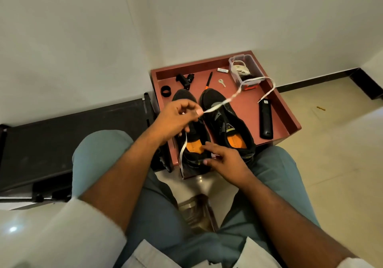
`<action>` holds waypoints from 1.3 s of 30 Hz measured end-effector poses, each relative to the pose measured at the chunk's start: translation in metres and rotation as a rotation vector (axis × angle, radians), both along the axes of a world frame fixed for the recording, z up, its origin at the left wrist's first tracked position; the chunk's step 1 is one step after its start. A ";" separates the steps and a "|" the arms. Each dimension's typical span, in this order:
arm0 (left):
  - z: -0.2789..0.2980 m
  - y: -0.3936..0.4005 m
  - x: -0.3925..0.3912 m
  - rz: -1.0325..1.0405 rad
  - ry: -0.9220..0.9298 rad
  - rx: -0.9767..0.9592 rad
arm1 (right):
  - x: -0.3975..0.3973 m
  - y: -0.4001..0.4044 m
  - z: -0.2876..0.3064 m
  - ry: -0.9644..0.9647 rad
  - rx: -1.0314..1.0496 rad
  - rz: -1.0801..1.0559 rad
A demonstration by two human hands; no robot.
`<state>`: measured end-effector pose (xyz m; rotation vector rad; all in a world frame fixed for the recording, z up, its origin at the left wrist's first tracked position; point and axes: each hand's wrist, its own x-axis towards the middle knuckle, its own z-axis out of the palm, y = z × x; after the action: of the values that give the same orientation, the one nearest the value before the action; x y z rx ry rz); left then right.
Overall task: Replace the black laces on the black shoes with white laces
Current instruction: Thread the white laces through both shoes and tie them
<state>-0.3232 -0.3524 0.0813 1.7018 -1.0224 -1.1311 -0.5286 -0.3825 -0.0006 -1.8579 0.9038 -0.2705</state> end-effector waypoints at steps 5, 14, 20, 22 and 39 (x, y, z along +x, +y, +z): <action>-0.001 0.043 -0.010 -0.112 0.021 -0.073 | 0.014 -0.013 0.033 -0.153 -0.340 -0.214; -0.008 0.048 0.026 0.675 0.437 -0.343 | 0.019 -0.008 0.048 -0.016 0.058 0.163; -0.030 0.048 0.039 0.848 -0.097 -0.270 | -0.015 -0.027 0.053 -0.038 -0.134 -0.111; -0.020 0.045 0.006 0.349 0.042 -0.201 | -0.002 -0.023 0.061 -0.083 -0.166 -0.069; -0.034 0.003 0.090 0.991 0.009 -0.174 | -0.013 -0.073 0.062 0.493 -0.097 0.126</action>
<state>-0.2328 -0.3490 0.0473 1.7137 -0.1611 -0.3796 -0.5414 -0.4554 0.0614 -2.1050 1.1094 0.2385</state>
